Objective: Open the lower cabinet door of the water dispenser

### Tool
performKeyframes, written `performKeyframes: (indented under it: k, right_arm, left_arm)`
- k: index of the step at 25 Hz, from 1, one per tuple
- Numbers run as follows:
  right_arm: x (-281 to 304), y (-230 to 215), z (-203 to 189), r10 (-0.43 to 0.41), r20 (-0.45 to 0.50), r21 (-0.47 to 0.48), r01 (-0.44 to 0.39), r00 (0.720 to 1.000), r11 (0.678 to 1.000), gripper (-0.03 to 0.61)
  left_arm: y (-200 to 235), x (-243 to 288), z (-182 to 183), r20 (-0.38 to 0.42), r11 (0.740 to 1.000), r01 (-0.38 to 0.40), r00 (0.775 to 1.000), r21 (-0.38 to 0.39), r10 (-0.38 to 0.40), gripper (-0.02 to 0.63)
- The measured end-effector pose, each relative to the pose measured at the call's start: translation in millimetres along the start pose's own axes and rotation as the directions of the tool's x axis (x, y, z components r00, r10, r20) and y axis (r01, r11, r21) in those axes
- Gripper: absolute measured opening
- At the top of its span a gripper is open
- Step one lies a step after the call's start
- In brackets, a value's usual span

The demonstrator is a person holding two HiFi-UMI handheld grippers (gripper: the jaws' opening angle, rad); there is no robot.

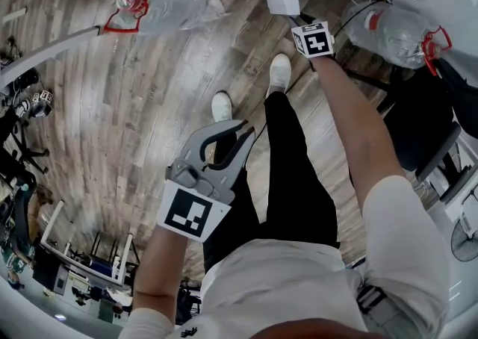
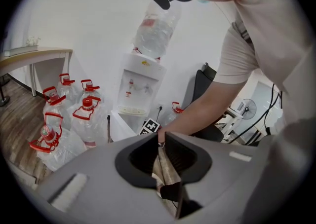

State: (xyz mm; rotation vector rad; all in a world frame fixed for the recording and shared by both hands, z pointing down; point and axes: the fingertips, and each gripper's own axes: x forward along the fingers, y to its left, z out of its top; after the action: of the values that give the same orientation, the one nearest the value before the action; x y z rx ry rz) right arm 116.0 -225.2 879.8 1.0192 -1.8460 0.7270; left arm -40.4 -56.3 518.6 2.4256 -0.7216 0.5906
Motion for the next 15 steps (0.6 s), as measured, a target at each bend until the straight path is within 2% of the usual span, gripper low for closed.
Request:
performKeyframes:
  k: [15]
  right_arm:
    - [23,73,37,0.069,-0.012,-0.084,-0.070,0.998,0.994,0.120]
  left_arm:
    - [13,-45,-27,0.052,0.993,-0.103,0.993,-0.054,0.106,0.092]
